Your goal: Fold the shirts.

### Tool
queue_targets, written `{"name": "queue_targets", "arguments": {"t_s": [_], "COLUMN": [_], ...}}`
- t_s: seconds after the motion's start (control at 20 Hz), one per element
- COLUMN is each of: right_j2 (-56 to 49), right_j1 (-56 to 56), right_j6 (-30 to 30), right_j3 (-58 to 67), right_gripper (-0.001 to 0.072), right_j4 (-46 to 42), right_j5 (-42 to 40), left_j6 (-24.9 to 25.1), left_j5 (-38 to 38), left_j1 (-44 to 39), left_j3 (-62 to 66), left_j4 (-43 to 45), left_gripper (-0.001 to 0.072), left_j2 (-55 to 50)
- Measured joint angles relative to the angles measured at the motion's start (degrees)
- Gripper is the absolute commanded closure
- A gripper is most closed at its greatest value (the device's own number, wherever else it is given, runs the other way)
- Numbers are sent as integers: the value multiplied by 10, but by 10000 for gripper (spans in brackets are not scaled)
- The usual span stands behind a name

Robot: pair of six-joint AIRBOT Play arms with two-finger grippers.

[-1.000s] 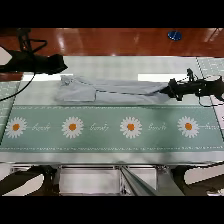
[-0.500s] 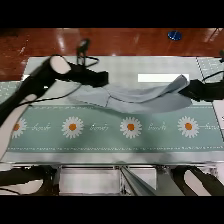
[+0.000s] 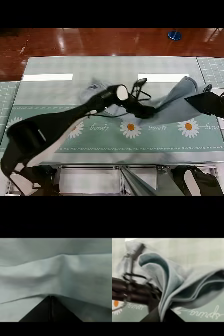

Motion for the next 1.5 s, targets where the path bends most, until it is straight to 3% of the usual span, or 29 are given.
{"name": "queue_targets", "arguments": {"t_s": [0.25,0.4,0.55,0.75,0.9,1.25,1.3,1.35,1.4,1.5], "right_j2": [10,9,-13,-92,-198,-497,-531,-559,-585,-620], "right_j1": [0,0,10,113,217,361,371,378,384,389], "right_j6": [-2,-5,-16,-26,-26,-23,-19,-17,-15,-18], "right_j3": [-1,-1,-1,4,43,221,241,256,270,291], "right_gripper": [687,687,687,687,687,686,595,367,296,297], "right_j4": [24,40,74,107,116,128,128,132,138,156], "right_j5": [0,-3,-10,-73,-153,-234,-240,-245,-249,-235], "left_j6": [-10,-12,-21,-28,-13,8,8,9,10,10], "left_j5": [-31,-71,-139,-193,-191,-147,-141,-140,-139,-127], "left_j1": [-4,62,170,321,402,464,467,468,469,471], "left_j3": [48,63,68,42,-9,-213,-243,-269,-293,-337], "left_j4": [-32,-31,42,153,205,248,249,250,247,231], "left_gripper": [689,689,689,689,689,689,689,689,689,689], "left_j2": [-32,-14,40,176,313,602,628,645,659,674]}}
